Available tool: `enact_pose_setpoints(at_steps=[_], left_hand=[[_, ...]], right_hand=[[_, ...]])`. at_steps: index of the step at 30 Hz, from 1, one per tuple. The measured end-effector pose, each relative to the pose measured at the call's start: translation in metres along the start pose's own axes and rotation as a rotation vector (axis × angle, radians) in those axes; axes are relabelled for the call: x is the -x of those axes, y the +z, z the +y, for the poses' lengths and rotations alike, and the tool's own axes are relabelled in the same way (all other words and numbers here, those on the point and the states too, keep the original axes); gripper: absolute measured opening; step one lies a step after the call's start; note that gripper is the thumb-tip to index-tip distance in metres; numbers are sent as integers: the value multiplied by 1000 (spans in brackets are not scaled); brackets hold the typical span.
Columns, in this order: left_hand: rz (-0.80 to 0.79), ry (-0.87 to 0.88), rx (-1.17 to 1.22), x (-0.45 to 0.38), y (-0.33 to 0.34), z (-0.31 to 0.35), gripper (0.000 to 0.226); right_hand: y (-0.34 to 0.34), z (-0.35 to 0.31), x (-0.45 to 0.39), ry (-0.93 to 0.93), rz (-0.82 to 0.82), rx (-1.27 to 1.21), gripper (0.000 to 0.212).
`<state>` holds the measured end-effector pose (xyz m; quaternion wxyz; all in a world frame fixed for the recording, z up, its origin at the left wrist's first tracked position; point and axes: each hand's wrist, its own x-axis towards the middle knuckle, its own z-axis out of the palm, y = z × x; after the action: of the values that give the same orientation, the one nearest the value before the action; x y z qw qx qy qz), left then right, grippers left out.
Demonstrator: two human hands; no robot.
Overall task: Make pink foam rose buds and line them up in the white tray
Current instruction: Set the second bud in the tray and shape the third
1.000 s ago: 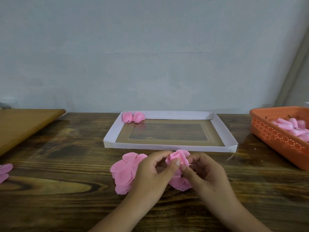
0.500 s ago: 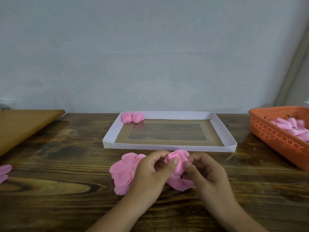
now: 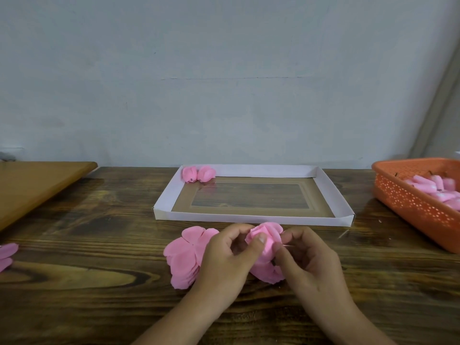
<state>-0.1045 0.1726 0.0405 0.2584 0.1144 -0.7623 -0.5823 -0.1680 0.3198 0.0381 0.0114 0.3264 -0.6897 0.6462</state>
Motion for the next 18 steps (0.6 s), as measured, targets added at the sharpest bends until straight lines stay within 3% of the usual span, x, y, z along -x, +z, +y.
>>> enact_pose_setpoints(at_steps=[9,18], left_hand=[[-8,1,10,1,0,1,10],[-2,22,3,1,0,-1,6]], right_hand=[[0,-3,1,-54,-7,117,31],[2,6,3,-59,79,135,23]])
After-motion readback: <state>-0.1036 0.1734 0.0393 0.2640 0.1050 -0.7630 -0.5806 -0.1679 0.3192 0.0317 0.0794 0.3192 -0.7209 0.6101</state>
